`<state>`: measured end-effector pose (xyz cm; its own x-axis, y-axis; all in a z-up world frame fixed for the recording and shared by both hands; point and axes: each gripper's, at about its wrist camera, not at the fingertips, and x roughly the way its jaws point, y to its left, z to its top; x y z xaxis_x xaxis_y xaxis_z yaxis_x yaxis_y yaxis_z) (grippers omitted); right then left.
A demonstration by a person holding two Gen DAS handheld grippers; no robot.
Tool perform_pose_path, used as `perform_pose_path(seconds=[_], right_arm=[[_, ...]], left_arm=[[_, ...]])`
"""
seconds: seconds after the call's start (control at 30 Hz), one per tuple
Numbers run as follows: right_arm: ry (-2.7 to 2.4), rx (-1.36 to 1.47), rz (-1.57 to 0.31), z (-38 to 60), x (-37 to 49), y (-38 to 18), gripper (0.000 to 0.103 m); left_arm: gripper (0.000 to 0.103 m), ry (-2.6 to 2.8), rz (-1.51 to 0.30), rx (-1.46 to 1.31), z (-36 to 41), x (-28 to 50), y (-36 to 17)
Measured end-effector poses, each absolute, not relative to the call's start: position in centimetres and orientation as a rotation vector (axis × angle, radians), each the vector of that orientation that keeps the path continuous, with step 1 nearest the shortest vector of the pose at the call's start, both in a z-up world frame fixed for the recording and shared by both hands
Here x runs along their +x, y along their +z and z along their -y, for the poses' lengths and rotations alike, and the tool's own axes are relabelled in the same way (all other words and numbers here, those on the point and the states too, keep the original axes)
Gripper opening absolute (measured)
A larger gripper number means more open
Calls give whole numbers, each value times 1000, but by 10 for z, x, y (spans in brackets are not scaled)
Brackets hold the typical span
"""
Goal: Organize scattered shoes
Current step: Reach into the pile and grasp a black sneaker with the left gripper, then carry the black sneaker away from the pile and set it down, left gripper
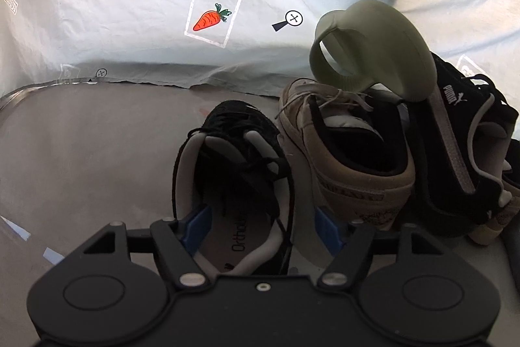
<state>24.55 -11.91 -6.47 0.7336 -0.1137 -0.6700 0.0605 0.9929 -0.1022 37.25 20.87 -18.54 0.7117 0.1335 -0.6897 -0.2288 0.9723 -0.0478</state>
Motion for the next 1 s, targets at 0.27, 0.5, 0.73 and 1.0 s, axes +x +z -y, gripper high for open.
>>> perform_pose_path(seconds=[0.27,0.5,0.73,1.0], right_arm=[[-104,-47,-789,125,253,-76,103],[-96,-35,-825,120,246,-86,103],[-89,-27,-845,121,231,-89,103],[-87,14,-828,130,208,-86,103]], left_arm=[[30,194,-726,-79,-200,366,-190],[18,173,-749,-127,-196,351,-190],[18,117,-782,-126,-180,320,-187],[17,42,-827,-129,-145,262,-183]])
